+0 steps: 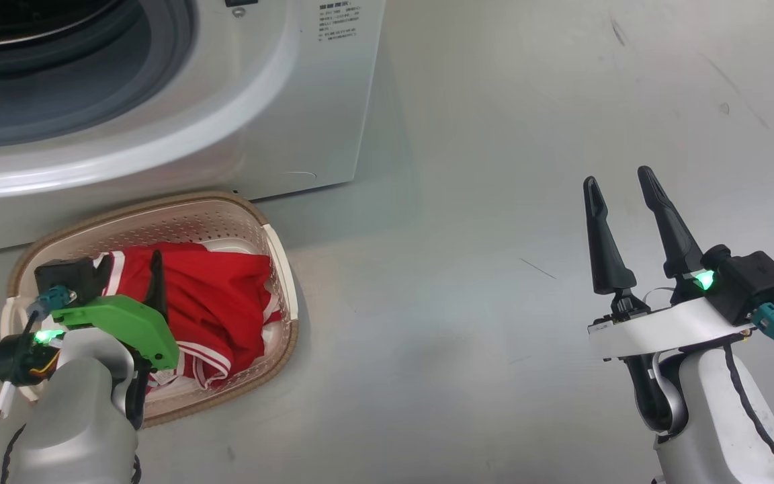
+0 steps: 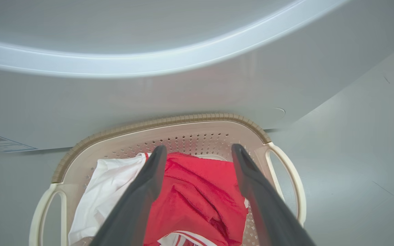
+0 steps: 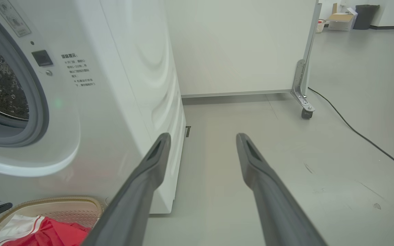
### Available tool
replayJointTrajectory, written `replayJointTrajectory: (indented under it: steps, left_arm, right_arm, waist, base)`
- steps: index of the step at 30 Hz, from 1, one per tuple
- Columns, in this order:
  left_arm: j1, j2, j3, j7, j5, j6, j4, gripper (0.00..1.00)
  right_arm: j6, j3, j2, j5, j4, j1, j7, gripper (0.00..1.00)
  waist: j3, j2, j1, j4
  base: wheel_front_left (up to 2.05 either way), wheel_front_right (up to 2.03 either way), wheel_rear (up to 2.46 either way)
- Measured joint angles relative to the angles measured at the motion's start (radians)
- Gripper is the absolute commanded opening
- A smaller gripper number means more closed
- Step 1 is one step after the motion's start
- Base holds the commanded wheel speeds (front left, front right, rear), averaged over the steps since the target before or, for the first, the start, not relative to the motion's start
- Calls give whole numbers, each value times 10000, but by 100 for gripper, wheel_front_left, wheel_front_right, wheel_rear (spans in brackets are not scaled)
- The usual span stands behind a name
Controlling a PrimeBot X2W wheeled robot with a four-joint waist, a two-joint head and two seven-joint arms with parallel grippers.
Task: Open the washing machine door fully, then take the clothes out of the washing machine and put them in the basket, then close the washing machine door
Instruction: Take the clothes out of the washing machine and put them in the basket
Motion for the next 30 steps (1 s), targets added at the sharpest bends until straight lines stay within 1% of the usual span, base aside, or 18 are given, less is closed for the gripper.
replayJointTrajectory:
  steps: [4, 10, 18, 24, 30]
  left_arm:
    - [-18, -92, -230, -251, 100, -155, -182, 100]
    - [-38, -257, -476, -382, 100, -244, -520, 100]
    - [4, -326, -888, -456, 224, -253, -1310, 100]
    - [413, -370, -800, -456, 209, -268, -2474, 100]
    - [1370, -376, -474, -456, 73, -282, -3394, 100]
  right_arm:
    - [0, -4, -2, 2, 136, -3, 0, 100]
    - [2, -88, -6, 2, 374, 35, 0, 100]
    - [2, -359, -113, 10, 600, 347, 0, 100]
    - [2, -364, -115, 19, 719, 620, 0, 100]
    - [2, -316, -107, 50, 886, 986, 0, 100]
  waist:
    - [-372, 0, 0, 262]
    - [-962, 0, 0, 772]
    - [-1968, 0, 0, 1606]
    - [-2665, 0, 0, 2147]
    - [-3400, 0, 0, 2557]
  base:
    - [0, 0, 0]
    - [0, 0, 0]
    - [0, 0, 0]
    - [0, 0, 0]
    - [0, 0, 0]
